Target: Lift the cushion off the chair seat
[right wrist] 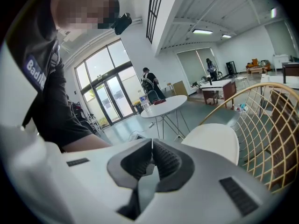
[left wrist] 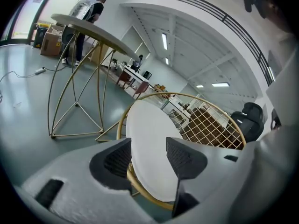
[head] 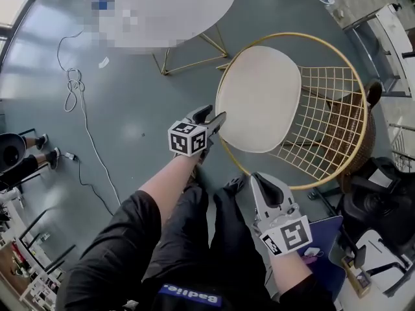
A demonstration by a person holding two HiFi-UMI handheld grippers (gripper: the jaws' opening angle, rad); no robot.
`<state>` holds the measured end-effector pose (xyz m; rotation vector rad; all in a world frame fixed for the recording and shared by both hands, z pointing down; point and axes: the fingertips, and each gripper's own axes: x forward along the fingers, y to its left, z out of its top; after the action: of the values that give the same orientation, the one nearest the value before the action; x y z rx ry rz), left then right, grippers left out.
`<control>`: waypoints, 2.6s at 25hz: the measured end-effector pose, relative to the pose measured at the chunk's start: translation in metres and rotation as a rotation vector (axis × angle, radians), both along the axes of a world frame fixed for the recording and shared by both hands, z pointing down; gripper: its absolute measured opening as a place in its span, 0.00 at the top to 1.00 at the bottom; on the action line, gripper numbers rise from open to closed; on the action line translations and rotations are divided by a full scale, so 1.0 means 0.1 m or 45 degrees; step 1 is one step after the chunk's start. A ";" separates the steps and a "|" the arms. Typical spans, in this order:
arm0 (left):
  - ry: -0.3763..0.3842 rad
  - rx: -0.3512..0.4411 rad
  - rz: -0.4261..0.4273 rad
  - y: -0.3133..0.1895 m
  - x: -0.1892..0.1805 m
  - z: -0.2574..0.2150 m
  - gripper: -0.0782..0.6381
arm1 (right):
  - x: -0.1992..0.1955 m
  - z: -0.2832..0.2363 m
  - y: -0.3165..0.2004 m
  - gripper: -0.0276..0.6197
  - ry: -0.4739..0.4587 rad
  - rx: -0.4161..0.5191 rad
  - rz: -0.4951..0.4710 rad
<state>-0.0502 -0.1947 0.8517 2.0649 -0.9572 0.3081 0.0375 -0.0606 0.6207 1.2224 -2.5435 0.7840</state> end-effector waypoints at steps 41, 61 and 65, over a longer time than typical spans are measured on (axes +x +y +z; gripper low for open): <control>-0.068 -0.060 0.084 0.07 0.51 -0.72 0.83 | 0.09 -0.74 0.48 0.91 0.058 0.054 0.047; -0.028 0.095 0.162 0.38 0.48 -2.35 0.85 | 0.15 -1.59 0.67 0.91 0.059 0.189 0.092; -0.016 0.116 0.171 0.58 0.41 -2.73 0.85 | 0.17 -1.76 0.68 0.91 0.054 0.212 0.102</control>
<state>-0.0096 -0.1364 0.5784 2.2180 -0.8559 0.3540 0.0545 0.0076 0.4448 1.3833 -2.5824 0.5646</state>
